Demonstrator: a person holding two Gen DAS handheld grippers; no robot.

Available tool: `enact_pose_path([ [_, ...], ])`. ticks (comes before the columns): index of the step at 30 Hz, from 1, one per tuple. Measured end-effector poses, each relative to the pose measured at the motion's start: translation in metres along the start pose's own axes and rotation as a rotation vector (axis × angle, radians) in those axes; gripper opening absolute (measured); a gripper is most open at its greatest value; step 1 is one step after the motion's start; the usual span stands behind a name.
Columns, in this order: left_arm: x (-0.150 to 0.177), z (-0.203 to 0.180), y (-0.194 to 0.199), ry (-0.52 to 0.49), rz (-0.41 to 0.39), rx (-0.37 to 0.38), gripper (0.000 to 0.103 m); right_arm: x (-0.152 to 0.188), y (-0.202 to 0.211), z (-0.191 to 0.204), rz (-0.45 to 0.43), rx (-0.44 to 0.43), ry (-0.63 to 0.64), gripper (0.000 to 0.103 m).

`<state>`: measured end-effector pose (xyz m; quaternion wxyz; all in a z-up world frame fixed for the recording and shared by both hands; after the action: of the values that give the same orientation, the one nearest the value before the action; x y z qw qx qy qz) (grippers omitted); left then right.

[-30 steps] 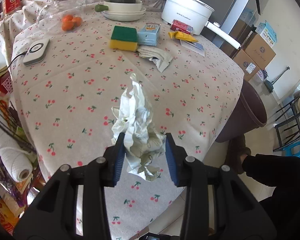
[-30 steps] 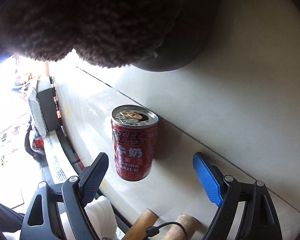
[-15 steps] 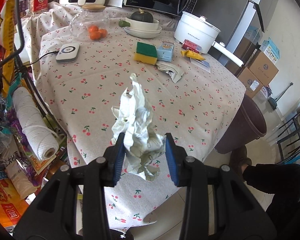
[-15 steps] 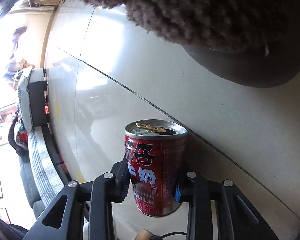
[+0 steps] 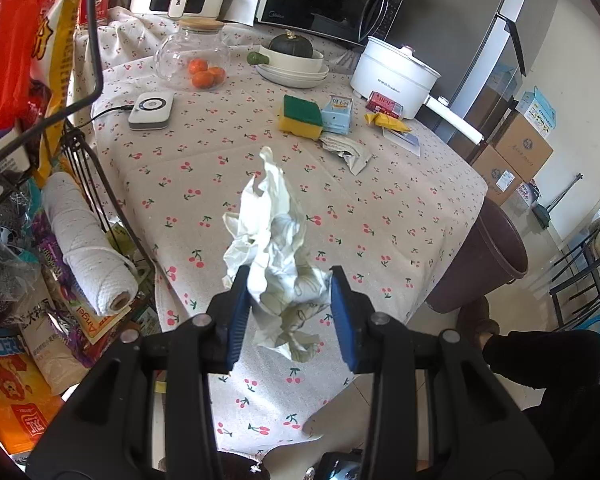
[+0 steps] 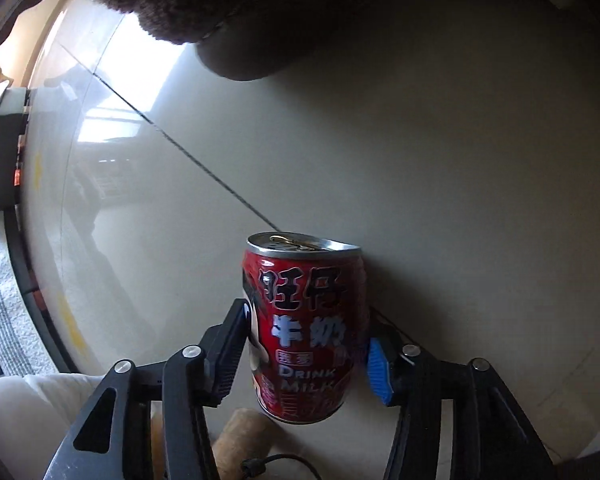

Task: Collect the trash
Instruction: 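Lift the red can with the right gripper over the bin while the left gripper carries the tissue there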

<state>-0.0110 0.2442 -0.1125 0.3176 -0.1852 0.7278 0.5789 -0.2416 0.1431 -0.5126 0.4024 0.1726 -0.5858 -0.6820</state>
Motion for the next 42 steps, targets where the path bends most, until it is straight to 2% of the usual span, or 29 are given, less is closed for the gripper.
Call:
enact_pose_path([
  [1, 0.000, -0.001, 0.001, -0.003, -0.002, 0.001, 0.040, 0.001, 0.005, -0.012, -0.014, 0.001, -0.040, 0.075],
  [6, -0.002, -0.004, 0.001, -0.008, -0.001, -0.001, 0.040, 0.007, 0.008, -0.049, -0.078, 0.106, -0.108, 0.077],
  [9, -0.003, -0.007, -0.003, -0.010, 0.009, -0.006, 0.040, 0.004, 0.006, -0.052, -0.122, 0.153, -0.106, 0.082],
  [11, -0.004, -0.010, -0.007, -0.009, 0.016, -0.002, 0.040, 0.001, 0.008, -0.049, -0.135, 0.177, -0.093, 0.077],
  [13, -0.007, -0.015, -0.010, -0.014, 0.021, 0.004, 0.040, 0.000, 0.013, -0.047, -0.142, 0.202, -0.068, 0.059],
  [15, -0.012, -0.022, -0.014, -0.028, 0.024, 0.006, 0.040, -0.001, 0.021, -0.057, -0.130, 0.190, -0.073, 0.059],
  [18, -0.020, -0.035, -0.019, -0.053, 0.024, 0.016, 0.040, -0.002, 0.041, -0.063, -0.160, 0.194, -0.084, 0.059],
  [21, -0.030, -0.051, -0.023, -0.075, 0.019, 0.034, 0.040, -0.003, 0.079, -0.078, -0.208, 0.197, -0.116, 0.059],
  [26, -0.049, -0.078, -0.030, -0.109, -0.002, 0.058, 0.040, -0.002, 0.165, -0.128, -0.320, 0.228, -0.214, 0.059],
  [32, -0.069, -0.106, -0.046, -0.125, -0.011, 0.076, 0.040, 0.031, 0.276, -0.177, -0.475, 0.247, -0.370, 0.059],
  [35, -0.078, -0.122, -0.057, -0.130, -0.005, 0.086, 0.040, 0.051, 0.335, -0.240, -0.553, 0.250, -0.440, 0.059],
  [42, -0.098, -0.172, -0.086, -0.168, 0.008, 0.136, 0.041, 0.094, 0.431, -0.317, -0.695, 0.236, -0.623, 0.059],
])
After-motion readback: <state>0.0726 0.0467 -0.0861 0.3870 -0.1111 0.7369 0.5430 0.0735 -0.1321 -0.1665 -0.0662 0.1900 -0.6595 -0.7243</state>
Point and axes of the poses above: each gripper's, at about its wrist camera, not at the fingertips, and y roughly against the way its jaws point, z to its left, x to its underside, the point moved 4 cm from there along -y, roughly the way its jaws point, and after that the axes turned 14 degrees about -y, right-handed, at the moved point
